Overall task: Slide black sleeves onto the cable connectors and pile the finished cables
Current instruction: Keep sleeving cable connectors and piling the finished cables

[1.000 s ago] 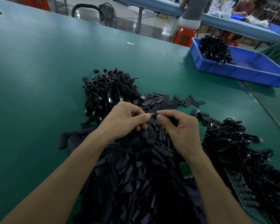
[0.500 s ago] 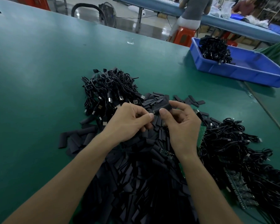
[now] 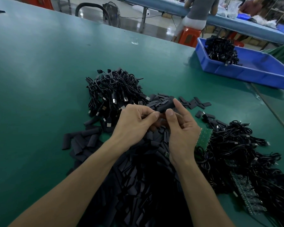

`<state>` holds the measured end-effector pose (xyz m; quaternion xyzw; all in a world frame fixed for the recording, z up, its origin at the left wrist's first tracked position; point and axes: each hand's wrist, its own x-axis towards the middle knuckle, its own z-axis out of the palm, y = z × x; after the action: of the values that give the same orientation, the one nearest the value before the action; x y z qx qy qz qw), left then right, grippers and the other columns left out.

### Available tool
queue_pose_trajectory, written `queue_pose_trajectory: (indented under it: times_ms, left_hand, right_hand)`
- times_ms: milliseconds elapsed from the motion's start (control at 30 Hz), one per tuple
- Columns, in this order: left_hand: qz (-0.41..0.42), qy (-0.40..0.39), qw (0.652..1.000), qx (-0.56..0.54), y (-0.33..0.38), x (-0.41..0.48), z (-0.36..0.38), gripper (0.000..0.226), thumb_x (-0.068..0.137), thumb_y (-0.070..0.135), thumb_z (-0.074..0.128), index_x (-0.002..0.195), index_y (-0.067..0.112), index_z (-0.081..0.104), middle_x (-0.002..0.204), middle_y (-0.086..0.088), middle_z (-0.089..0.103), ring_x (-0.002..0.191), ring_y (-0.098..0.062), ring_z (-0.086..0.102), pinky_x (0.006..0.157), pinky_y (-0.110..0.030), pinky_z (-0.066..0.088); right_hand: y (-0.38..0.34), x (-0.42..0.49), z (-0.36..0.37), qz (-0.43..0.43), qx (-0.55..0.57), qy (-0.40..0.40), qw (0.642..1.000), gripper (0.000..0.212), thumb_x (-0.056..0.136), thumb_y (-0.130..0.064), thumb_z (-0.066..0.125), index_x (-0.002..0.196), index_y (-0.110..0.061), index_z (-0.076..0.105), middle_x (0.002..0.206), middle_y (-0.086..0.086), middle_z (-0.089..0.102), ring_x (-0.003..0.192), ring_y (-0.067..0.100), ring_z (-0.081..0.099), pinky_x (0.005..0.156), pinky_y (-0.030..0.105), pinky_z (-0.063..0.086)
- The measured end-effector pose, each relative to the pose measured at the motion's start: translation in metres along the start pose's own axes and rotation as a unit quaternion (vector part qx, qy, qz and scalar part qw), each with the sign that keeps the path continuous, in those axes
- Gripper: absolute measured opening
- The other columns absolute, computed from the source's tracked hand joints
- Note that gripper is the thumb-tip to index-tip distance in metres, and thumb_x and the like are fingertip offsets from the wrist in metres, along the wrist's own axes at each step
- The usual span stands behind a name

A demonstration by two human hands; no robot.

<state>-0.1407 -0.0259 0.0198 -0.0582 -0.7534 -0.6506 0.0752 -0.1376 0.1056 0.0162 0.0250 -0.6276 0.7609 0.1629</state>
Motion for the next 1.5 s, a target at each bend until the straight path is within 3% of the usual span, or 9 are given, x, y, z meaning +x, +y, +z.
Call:
queue_pose_trajectory:
  times_ms: [400, 600, 767, 933, 1033, 1167, 1300, 1400, 1500]
  left_hand:
    - [0.015, 0.03, 0.998, -0.049, 0.0, 0.0, 0.007, 0.02, 0.098, 0.018, 0.064, 0.087, 0.01, 0.078, 0.074, -0.001, 0.076, 0.069, -0.02, 0.074, 0.065, -0.033, 0.06]
    - [0.03, 0.011, 0.998, -0.059, 0.0, -0.005, 0.013, 0.022, 0.099, 0.019, 0.062, 0.086, 0.011, 0.078, 0.076, -0.002, 0.076, 0.069, -0.022, 0.073, 0.059, -0.03, 0.056]
    - [0.021, -0.016, 0.999, -0.028, -0.003, -0.004, 0.014, 0.011, 0.093, 0.025, 0.07, 0.089, 0.018, 0.076, 0.076, 0.005, 0.075, 0.067, -0.006, 0.068, 0.06, -0.02, 0.05]
    - [-0.021, -0.166, 0.973, 0.158, -0.007, -0.003, 0.006, 0.024, 0.089, 0.05, 0.069, 0.099, 0.028, 0.07, 0.087, 0.013, 0.072, 0.081, 0.001, 0.067, 0.076, -0.026, 0.057]
    - [0.037, -0.136, 0.972, 0.19, -0.002, -0.004, 0.005, 0.027, 0.096, 0.047, 0.058, 0.095, 0.022, 0.068, 0.072, 0.013, 0.062, 0.065, 0.005, 0.058, 0.058, -0.012, 0.041]
    - [0.065, -0.024, 0.987, 0.145, 0.009, -0.001, -0.004, 0.03, 0.102, 0.043, 0.045, 0.086, 0.022, 0.057, 0.074, 0.002, 0.071, 0.044, -0.009, 0.048, 0.04, -0.025, 0.037]
    - [0.019, 0.115, 0.984, 0.134, 0.019, 0.019, -0.025, 0.028, 0.105, 0.042, 0.04, 0.086, 0.023, 0.049, 0.066, 0.003, 0.063, 0.047, -0.002, 0.053, 0.05, -0.025, 0.043]
    - [-0.009, 0.167, 0.974, 0.152, 0.023, 0.041, -0.043, 0.013, 0.107, 0.031, 0.041, 0.103, 0.022, 0.049, 0.086, 0.007, 0.064, 0.063, 0.006, 0.056, 0.056, -0.017, 0.04]
    - [-0.038, 0.14, 0.969, 0.198, 0.026, 0.059, -0.057, 0.03, 0.1, 0.009, 0.046, 0.128, 0.014, 0.053, 0.101, -0.002, 0.064, 0.082, -0.015, 0.064, 0.063, -0.028, 0.049]
  right_hand:
    - [-0.008, 0.006, 0.016, -0.057, -0.036, -0.014, 0.998, 0.032, 0.094, -0.009, 0.066, 0.109, -0.037, 0.07, 0.072, -0.005, 0.073, 0.066, 0.004, 0.067, 0.063, 0.016, 0.054]
    - [-0.014, 0.004, 0.022, -0.054, -0.073, -0.088, 0.992, 0.036, 0.097, -0.01, 0.058, 0.107, -0.044, 0.063, 0.093, 0.005, 0.076, 0.093, 0.021, 0.073, 0.088, 0.045, 0.059]
    - [-0.018, 0.01, 0.015, -0.035, -0.047, -0.053, 0.997, 0.03, 0.099, -0.006, 0.055, 0.112, -0.034, 0.056, 0.091, 0.004, 0.077, 0.083, 0.015, 0.072, 0.077, 0.028, 0.058]
    - [-0.027, 0.024, 0.004, -0.052, -0.026, 0.002, 0.998, 0.024, 0.1, -0.005, 0.056, 0.11, -0.027, 0.053, 0.087, 0.003, 0.078, 0.072, 0.017, 0.07, 0.072, 0.021, 0.053]
    - [-0.032, 0.028, 0.0, -0.045, -0.024, -0.002, 0.999, 0.02, 0.1, -0.006, 0.057, 0.11, -0.023, 0.053, 0.086, 0.002, 0.078, 0.073, 0.016, 0.072, 0.067, 0.016, 0.051]
    - [-0.042, 0.04, -0.016, -0.034, -0.128, -0.047, 0.99, 0.021, 0.101, -0.023, 0.059, 0.117, -0.036, 0.058, 0.087, -0.005, 0.078, 0.083, 0.011, 0.074, 0.074, 0.016, 0.053]
    - [-0.046, 0.053, -0.047, -0.006, -0.376, -0.056, 0.925, 0.036, 0.098, -0.03, 0.063, 0.134, -0.029, 0.059, 0.099, -0.008, 0.074, 0.083, 0.0, 0.067, 0.09, 0.028, 0.053]
    - [-0.052, 0.053, -0.065, 0.058, -0.549, -0.12, 0.825, 0.041, 0.094, -0.033, 0.067, 0.133, -0.026, 0.06, 0.119, 0.001, 0.068, 0.1, 0.011, 0.064, 0.099, 0.041, 0.051]
    - [-0.056, 0.049, -0.072, 0.107, -0.678, -0.173, 0.706, 0.043, 0.093, -0.039, 0.068, 0.134, -0.029, 0.058, 0.137, 0.002, 0.06, 0.12, 0.024, 0.058, 0.103, 0.044, 0.045]
